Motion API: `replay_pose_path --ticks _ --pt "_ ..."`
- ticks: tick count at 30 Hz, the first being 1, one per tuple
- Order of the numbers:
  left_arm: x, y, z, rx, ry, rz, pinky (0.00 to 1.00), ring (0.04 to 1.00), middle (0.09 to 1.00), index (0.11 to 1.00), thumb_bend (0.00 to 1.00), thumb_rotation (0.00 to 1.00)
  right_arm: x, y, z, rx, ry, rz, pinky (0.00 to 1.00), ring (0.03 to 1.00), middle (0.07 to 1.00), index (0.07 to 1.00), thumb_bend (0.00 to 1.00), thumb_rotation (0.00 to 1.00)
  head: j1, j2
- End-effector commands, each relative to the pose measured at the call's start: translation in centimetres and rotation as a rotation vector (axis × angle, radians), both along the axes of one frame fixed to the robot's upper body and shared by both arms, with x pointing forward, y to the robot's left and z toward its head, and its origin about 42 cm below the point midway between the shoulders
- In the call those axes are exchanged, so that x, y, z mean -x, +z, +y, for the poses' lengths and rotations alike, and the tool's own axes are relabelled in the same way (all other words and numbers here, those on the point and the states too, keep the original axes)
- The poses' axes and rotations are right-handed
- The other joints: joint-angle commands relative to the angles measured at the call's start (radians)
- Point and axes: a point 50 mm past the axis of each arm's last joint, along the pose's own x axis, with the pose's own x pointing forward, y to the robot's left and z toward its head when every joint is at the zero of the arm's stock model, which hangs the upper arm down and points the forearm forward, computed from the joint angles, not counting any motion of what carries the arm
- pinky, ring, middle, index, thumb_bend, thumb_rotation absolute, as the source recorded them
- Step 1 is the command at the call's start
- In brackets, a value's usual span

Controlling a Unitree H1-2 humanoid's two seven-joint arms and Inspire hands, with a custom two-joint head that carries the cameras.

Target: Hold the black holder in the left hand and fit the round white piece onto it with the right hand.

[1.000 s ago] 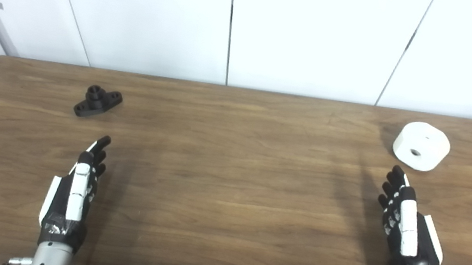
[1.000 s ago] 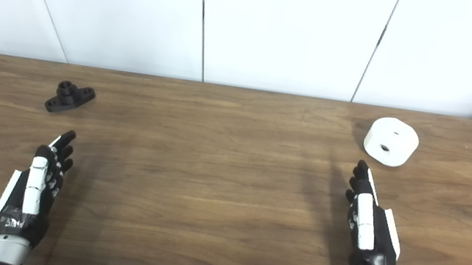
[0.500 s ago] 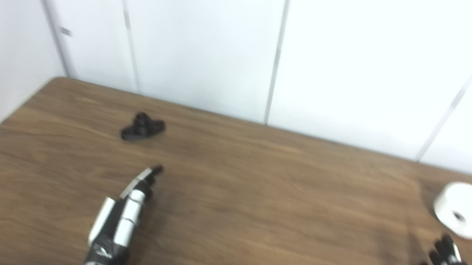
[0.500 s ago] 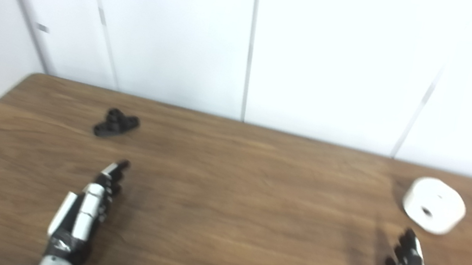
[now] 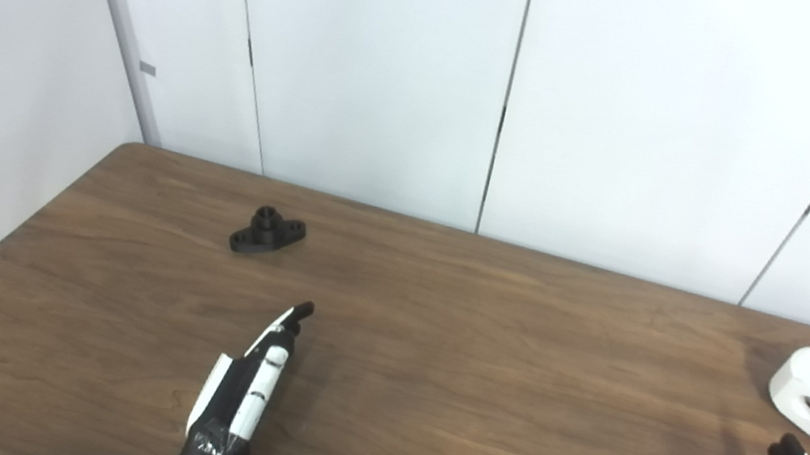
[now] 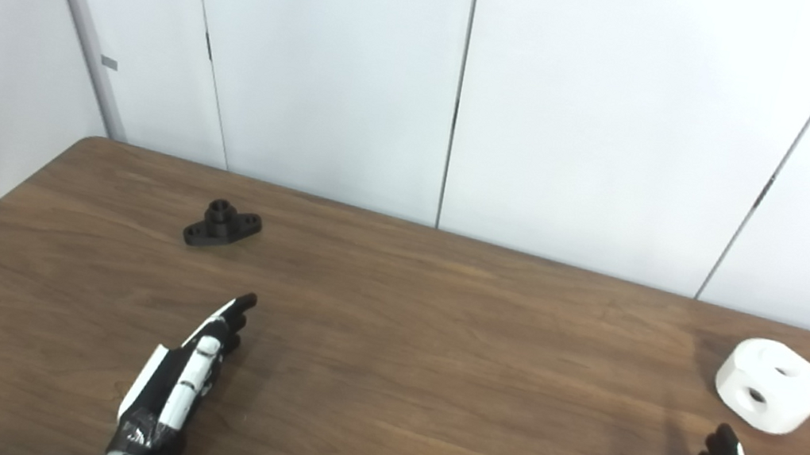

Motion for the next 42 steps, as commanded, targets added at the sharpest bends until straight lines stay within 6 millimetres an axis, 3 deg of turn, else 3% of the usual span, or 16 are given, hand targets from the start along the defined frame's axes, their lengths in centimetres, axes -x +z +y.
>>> replay_pose_path --ticks 1,10,13,17,24,31,42 --pt "0.7 0.6 -0.5 0.012 0.012 -0.020 1.00 1.000 1.000 0.937 0.44 0.86 0.0 1.0 -0.3 0.012 0.018 -0.050 1.00 1.000 1.000 1.000 0.63 1.00 -0.009 0.011" --pt "1.1 2.7 -0.7 -0.151 0.106 -0.023 1.00 0.997 0.959 0.892 0.61 0.35 0.7 1.7 -0.5 0.007 0.010 -0.040 1.00 1.000 1.000 1.000 0.64 1.00 -0.010 0.036" --pt "0.4 4.3 -0.3 -0.243 0.121 -0.027 1.00 1.000 0.959 0.882 0.70 0.25 0.7 2.0 -0.5 0.016 0.012 -0.041 1.00 1.000 1.000 1.000 0.64 1.00 -0.011 0.038" --pt "-0.5 6.7 0.8 -0.418 0.154 -0.006 1.00 0.999 0.957 0.857 0.83 0.29 0.7 2.2 -0.4 0.013 0.012 -0.034 1.00 1.000 1.000 1.000 0.65 1.00 -0.009 0.038" --pt "-2.6 10.0 3.9 -0.607 0.221 0.005 1.00 1.000 0.958 0.838 0.88 0.30 0.6 2.2 -0.2 0.019 0.011 -0.037 1.00 1.000 1.000 1.000 0.64 1.00 -0.011 0.028" --pt "-4.6 10.9 6.8 -0.666 0.277 0.062 1.00 1.000 0.961 0.819 0.91 0.27 0.5 2.3 -0.1 0.009 0.010 -0.035 1.00 1.000 1.000 1.000 0.61 1.00 -0.005 0.028" --pt "-7.3 11.0 10.4 -0.733 0.347 0.130 0.99 1.000 0.957 0.802 0.92 0.30 0.6 2.3 0.0 0.014 0.008 -0.041 1.00 1.000 1.000 1.000 0.59 1.00 -0.004 0.033"
